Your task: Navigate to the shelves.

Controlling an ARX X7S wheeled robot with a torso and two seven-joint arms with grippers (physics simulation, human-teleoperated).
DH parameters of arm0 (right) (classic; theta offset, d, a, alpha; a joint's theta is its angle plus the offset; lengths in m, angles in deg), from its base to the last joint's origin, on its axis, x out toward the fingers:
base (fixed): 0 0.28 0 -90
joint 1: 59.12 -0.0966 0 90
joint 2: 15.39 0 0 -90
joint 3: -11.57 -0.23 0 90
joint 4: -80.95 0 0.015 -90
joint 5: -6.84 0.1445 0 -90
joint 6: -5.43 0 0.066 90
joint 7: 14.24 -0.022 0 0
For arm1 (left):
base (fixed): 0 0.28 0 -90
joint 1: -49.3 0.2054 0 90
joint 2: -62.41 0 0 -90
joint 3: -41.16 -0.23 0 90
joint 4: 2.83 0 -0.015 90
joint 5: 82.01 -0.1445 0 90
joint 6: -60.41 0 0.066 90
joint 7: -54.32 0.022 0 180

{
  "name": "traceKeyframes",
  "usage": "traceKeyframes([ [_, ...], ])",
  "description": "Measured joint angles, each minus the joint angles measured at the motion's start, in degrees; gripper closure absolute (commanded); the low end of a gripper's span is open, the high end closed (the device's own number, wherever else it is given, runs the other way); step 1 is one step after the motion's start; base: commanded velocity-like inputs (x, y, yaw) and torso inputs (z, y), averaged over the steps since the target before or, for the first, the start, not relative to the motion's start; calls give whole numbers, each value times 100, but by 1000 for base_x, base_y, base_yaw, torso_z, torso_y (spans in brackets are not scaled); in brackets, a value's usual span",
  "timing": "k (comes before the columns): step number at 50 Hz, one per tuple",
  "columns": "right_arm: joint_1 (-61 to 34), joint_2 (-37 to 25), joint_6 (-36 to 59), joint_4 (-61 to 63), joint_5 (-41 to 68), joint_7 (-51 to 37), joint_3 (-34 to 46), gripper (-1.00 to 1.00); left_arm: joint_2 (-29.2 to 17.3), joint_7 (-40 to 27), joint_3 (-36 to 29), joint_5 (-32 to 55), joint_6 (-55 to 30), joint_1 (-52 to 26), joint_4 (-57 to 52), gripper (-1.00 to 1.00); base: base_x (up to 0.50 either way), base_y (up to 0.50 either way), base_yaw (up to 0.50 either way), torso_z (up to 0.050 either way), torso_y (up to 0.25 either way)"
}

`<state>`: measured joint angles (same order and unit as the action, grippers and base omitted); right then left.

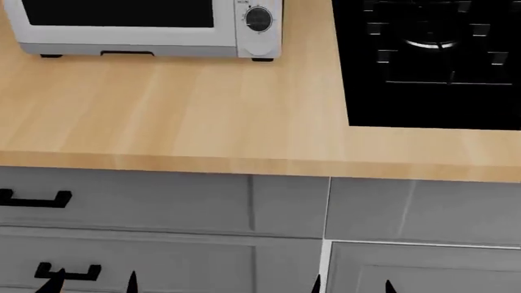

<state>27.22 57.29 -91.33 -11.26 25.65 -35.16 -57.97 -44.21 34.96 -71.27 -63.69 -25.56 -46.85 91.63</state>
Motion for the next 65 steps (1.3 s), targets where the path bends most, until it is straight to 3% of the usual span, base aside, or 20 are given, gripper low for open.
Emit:
traceKeyframes([
  [23,-13,-22,-48,-24,30,26,42,-100,-13,-12,-31,24,22,-28,39,-100,-4,-143,0,0,0],
  [65,-15,-74,-11,-1,103,-11,90,-100,-51,-65,-88,72,19,-29,11,-100,-421,13,0,0,0],
])
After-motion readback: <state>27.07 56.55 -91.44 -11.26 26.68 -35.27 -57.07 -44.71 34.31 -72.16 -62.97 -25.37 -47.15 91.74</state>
